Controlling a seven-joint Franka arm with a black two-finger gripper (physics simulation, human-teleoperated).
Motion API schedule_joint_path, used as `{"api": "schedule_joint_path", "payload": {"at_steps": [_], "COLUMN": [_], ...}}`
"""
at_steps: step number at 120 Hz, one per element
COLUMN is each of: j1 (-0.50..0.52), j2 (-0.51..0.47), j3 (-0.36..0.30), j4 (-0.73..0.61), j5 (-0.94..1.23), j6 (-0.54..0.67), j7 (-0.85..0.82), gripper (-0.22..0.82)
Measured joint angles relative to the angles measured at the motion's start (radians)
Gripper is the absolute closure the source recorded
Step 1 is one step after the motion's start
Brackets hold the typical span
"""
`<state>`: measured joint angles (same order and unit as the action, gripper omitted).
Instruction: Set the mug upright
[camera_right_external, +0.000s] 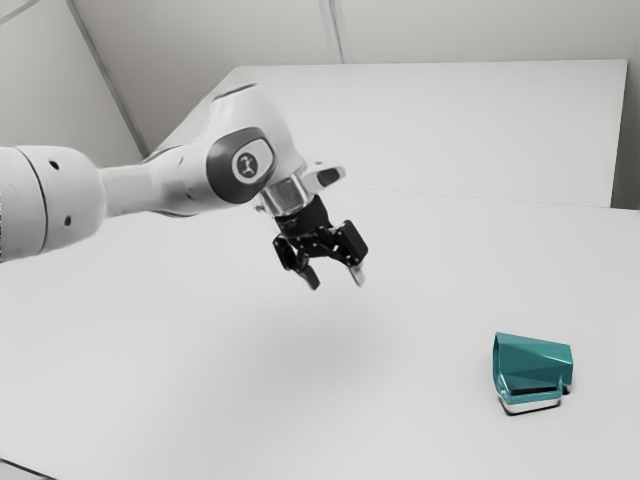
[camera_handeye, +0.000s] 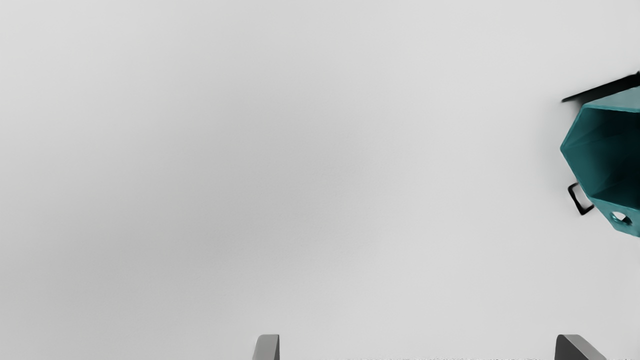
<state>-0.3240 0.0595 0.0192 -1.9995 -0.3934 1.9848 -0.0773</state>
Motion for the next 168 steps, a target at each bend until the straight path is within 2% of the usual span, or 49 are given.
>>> {"api": "schedule_joint_path", "payload": {"at_steps": [40, 67, 103, 168], "j1": [-0.128, -0.154, -0.164, -0.185], "j2": [0.096, 0.151, 0.234, 0.375], "j3": [-0.022, -0.053, -0.096, -0.13], "j4": [-0.036, -0.022, 0.007, 0.128], "j5": [-0.257, -0.454, -0.647, -0.763], "j6": [0.2, 0.279, 0.355, 0.422], "j7": [-0.109, -0.143, -0.144, -0.11], "gripper": [0.0, 0.0, 0.0, 0.0]}}
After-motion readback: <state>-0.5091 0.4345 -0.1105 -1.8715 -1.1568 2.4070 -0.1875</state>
